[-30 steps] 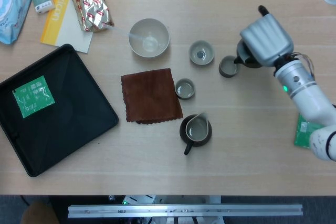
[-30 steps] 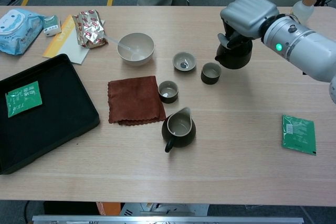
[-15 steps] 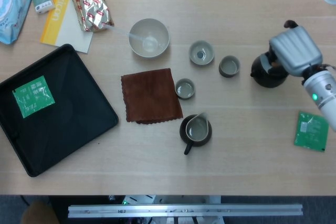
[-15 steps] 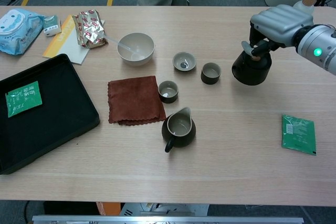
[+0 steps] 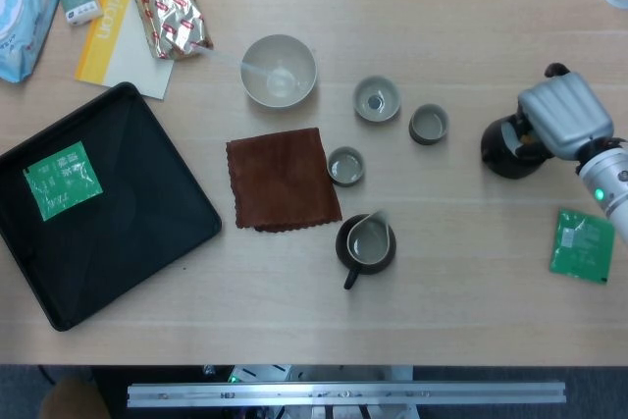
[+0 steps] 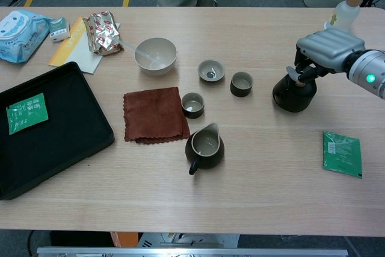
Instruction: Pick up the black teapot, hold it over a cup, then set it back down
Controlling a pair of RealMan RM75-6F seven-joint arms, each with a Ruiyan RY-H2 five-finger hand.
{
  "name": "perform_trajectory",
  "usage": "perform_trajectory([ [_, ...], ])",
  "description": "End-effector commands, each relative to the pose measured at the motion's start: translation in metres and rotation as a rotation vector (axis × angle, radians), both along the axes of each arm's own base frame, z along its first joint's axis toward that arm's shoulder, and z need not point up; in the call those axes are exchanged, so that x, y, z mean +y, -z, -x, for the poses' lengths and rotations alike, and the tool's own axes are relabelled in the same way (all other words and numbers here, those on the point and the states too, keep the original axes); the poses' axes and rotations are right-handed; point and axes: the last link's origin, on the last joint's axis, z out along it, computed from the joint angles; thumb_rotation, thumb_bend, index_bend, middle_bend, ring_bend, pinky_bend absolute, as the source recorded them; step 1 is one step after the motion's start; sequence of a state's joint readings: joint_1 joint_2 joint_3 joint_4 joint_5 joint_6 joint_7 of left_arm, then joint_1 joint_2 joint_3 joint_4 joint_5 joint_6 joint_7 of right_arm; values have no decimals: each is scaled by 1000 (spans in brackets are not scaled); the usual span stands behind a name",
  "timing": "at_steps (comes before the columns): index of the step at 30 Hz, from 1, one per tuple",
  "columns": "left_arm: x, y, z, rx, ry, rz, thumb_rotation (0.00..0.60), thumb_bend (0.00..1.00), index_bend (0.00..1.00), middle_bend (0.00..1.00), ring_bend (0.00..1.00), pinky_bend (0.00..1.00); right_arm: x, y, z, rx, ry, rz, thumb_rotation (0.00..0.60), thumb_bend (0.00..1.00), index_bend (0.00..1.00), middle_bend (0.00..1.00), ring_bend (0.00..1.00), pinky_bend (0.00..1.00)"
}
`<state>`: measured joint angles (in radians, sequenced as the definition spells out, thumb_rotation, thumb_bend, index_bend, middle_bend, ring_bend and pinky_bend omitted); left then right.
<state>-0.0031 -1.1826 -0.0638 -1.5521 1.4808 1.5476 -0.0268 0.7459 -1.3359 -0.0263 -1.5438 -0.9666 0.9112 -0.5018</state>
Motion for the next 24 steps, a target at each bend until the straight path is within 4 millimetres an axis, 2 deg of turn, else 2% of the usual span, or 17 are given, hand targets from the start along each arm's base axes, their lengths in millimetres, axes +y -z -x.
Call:
perform_trajectory([
  [1, 2, 2, -4, -2, 17, 13, 600, 393, 139, 195, 138, 148, 1, 1, 0, 3, -2, -3, 318, 511, 921, 747, 718, 227],
  [16, 4, 13, -18, 4, 95, 80, 600, 393, 139, 195, 138, 142, 7, 2, 0, 30, -2, -29, 318, 511, 849, 657, 648, 217],
  [24, 3, 17, -25, 6, 124, 95, 600, 392, 139, 195, 138, 142, 10, 3, -2, 50, -21, -33, 317, 511, 711, 579, 567, 205],
])
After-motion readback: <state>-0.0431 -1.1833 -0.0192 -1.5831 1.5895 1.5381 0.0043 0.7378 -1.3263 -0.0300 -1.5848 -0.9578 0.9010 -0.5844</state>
